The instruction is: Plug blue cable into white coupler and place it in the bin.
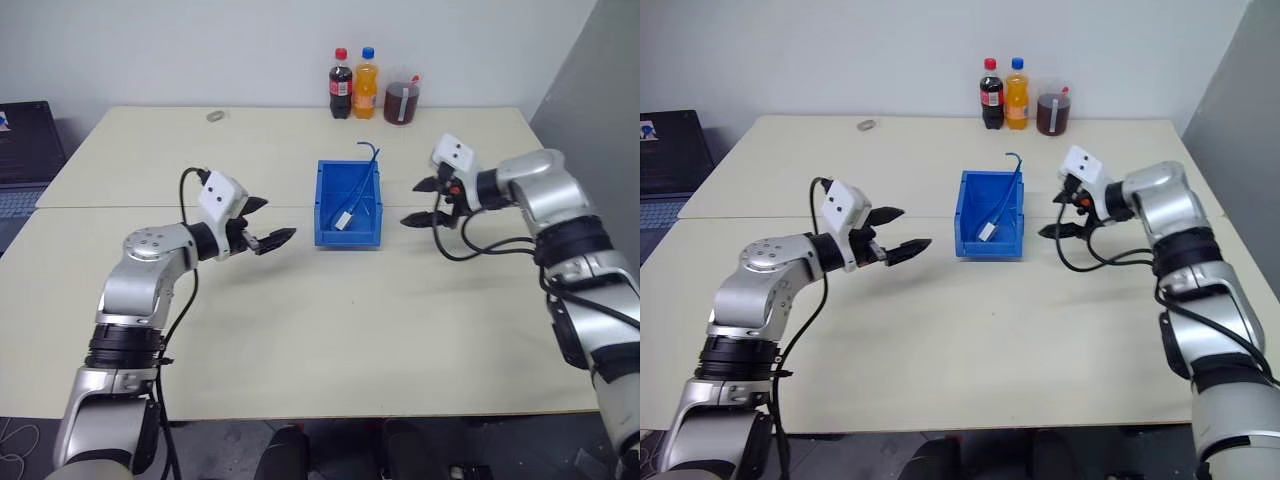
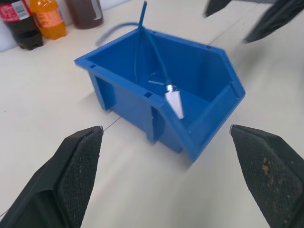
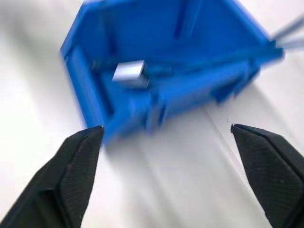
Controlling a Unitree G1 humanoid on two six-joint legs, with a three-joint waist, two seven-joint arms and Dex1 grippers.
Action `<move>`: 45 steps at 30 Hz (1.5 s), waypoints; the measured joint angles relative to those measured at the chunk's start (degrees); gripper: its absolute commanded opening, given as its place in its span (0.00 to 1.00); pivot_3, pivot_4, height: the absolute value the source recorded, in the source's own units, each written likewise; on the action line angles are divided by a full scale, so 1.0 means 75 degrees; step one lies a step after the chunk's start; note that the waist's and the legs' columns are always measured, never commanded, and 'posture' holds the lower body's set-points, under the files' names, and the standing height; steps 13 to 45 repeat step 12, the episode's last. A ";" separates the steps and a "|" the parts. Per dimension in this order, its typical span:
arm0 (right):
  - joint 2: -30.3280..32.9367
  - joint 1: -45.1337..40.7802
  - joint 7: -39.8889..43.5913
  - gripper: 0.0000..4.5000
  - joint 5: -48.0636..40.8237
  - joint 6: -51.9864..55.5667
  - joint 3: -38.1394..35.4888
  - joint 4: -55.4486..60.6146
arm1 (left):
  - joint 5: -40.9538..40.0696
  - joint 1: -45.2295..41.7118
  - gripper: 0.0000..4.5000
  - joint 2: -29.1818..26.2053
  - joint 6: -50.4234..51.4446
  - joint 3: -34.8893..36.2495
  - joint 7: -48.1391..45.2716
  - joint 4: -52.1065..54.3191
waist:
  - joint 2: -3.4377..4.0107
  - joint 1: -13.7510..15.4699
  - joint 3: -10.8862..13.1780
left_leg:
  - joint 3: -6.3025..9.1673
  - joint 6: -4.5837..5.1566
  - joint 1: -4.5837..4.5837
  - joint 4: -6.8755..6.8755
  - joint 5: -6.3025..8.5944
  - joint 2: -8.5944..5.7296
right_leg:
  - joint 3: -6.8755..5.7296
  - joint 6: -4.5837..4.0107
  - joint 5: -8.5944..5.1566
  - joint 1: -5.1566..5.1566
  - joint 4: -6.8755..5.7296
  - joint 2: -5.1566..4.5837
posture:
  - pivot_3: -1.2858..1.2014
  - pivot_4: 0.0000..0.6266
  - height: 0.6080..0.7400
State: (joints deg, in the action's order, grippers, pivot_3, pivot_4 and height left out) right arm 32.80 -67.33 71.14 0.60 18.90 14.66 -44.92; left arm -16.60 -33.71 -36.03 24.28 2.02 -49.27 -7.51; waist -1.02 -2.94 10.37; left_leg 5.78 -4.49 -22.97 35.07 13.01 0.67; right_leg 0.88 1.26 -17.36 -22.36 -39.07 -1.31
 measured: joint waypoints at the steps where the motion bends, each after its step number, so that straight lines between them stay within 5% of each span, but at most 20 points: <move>1: 0.0157 0.0160 0.0196 0.99 -0.0031 0.0097 -0.0012 0.0267 | 0.0061 0.0014 1.00 -0.0131 0.0000 0.0094 0.0028 -0.0152 | 0.0004 -0.0032 0.0004 | -0.0007 0.0000 0.0006 0.0007 0.0000 0.0001 | 0.0007 0.0002 0.0001 0.0000 -0.0005 0.0001 | 0.52 0.24 1.00; 5: 0.0854 0.1848 0.0140 0.99 -0.0904 0.0935 -0.1039 0.2964 | 0.0083 -0.0062 1.00 -0.0463 0.0061 0.0297 0.0095 -0.0236 | 0.0003 -0.0015 0.0008 | 0.0006 0.0001 0.0000 0.0011 -0.0001 0.0012 | -0.0003 0.0002 0.0001 0.0002 -0.0008 0.0010 | 0.52 0.24 1.00; 11: 0.1373 0.2555 -0.0053 0.99 -0.1563 0.1845 -0.1830 0.4145 | -0.0108 -0.0098 1.00 -0.0720 0.0275 0.0555 -0.0135 -0.0225 | 0.0007 -0.0018 0.0013 | -0.0012 0.0001 0.0007 0.0019 -0.0001 0.0005 | 0.0009 0.0011 0.0005 0.0008 -0.0007 0.0003 | 0.52 0.24 1.00; 45: 0.1407 0.2554 -0.0065 0.99 -0.1633 0.1884 -0.1848 0.4186 | -0.0151 -0.0099 1.00 -0.0720 0.0320 0.0555 -0.0188 -0.0214 | 0.0007 -0.0019 0.0012 | -0.0010 0.0001 0.0009 0.0020 -0.0001 0.0007 | 0.0007 0.0011 0.0005 0.0010 -0.0008 0.0006 | 0.52 0.24 1.00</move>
